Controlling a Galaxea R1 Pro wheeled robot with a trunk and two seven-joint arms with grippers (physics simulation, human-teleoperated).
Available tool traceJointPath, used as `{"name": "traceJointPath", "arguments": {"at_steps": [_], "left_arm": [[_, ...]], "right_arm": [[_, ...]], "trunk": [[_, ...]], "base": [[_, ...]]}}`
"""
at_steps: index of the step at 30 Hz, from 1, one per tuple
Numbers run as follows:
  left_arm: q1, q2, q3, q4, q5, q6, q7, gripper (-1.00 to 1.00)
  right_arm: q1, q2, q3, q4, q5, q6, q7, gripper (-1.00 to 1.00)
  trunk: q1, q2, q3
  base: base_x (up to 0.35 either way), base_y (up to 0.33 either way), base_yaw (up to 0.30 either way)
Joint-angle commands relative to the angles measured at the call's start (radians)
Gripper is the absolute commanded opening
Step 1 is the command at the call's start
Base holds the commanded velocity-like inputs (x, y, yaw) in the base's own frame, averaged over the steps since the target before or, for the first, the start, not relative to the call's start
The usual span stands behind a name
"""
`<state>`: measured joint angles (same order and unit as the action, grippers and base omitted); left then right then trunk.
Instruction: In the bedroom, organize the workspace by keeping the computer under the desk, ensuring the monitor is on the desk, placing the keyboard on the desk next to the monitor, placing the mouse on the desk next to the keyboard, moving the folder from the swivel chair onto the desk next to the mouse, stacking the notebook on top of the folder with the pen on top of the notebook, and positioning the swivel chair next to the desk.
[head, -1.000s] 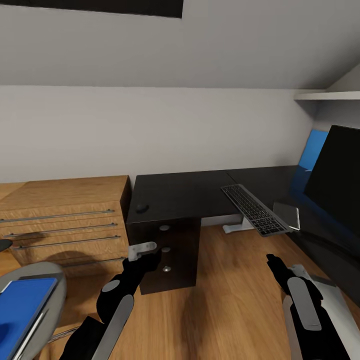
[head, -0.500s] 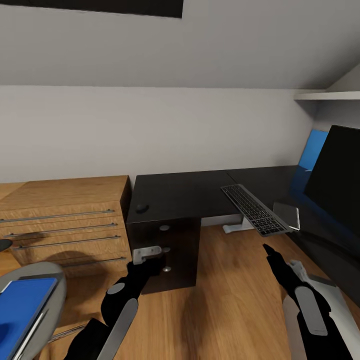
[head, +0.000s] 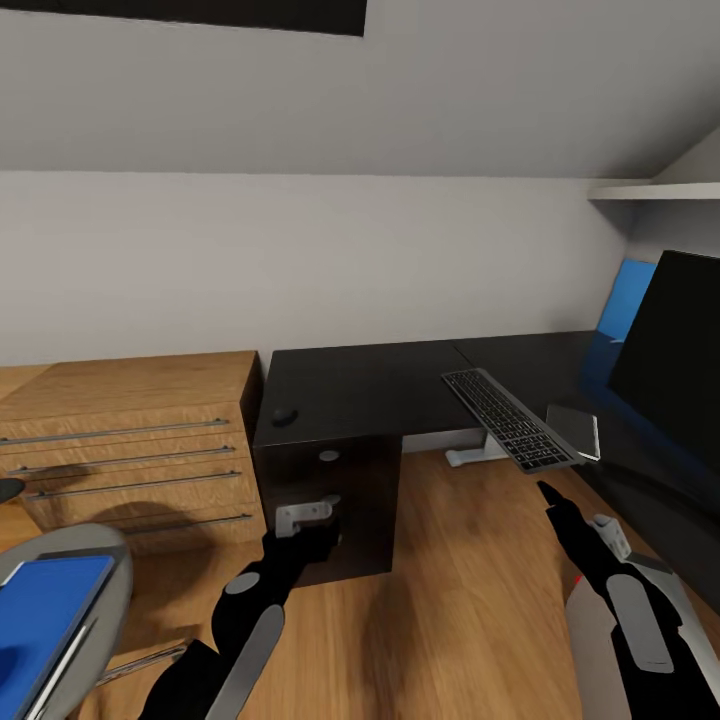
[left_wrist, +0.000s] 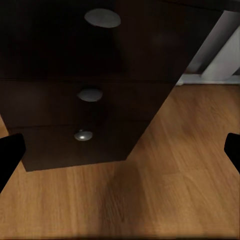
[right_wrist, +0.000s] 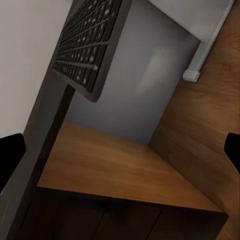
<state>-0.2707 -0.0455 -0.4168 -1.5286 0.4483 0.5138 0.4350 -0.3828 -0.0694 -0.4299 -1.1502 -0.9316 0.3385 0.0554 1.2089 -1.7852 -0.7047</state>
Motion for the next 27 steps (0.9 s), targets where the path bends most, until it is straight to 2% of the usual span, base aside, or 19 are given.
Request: {"name": "traceJointPath", "arguments": {"at_steps": [1, 14, 20, 21, 24, 26, 27], "left_arm": [[-0.001, 0.000, -0.002, 0.000, 0.010, 0.001, 0.010, 1.00], [-0.001, 0.000, -0.003, 0.005, 0.009, 0.000, 0.010, 1.00], [0.000, -0.001, -0.003, 0.006, 0.010, 0.000, 0.011, 1.00], [0.000, -0.001, -0.003, 0.006, 0.010, 0.000, 0.011, 1.00], [0.001, 0.000, -0.004, 0.007, 0.010, 0.000, 0.011, 1.00], [0.001, -0.001, -0.004, 0.007, 0.010, 0.000, 0.011, 1.00], [0.001, -0.001, -0.004, 0.007, 0.010, 0.000, 0.011, 1.00]], "right_arm": [[-0.001, 0.000, -0.002, 0.000, -0.004, 0.006, 0.003, 1.00], [-0.002, -0.013, -0.002, 0.035, -0.002, -0.031, -0.002, 1.00], [-0.003, -0.015, -0.009, 0.048, -0.008, -0.042, -0.002, 1.00], [-0.002, -0.015, -0.015, 0.049, -0.017, -0.042, -0.002, 1.00], [-0.003, -0.016, -0.025, 0.051, -0.084, -0.042, -0.011, 1.00], [-0.002, -0.016, -0.026, 0.052, -0.108, -0.042, -0.019, 1.00], [-0.003, -0.017, -0.028, 0.054, -0.139, -0.042, -0.033, 1.00]], "trunk": [[0.000, 0.000, -0.001], [0.000, 0.000, -0.001], [0.000, 0.000, -0.001], [0.000, 0.000, -0.001], [0.000, 0.000, -0.001], [0.000, 0.000, -0.001], [0.000, 0.000, -0.001]], "base": [[0.000, 0.000, 0.000], [0.005, 0.000, 0.000], [0.156, 0.000, 0.000], [0.096, 0.000, 0.000], [0.038, 0.000, 0.000], [0.024, 0.000, 0.000], [0.125, 0.000, 0.000]]}}
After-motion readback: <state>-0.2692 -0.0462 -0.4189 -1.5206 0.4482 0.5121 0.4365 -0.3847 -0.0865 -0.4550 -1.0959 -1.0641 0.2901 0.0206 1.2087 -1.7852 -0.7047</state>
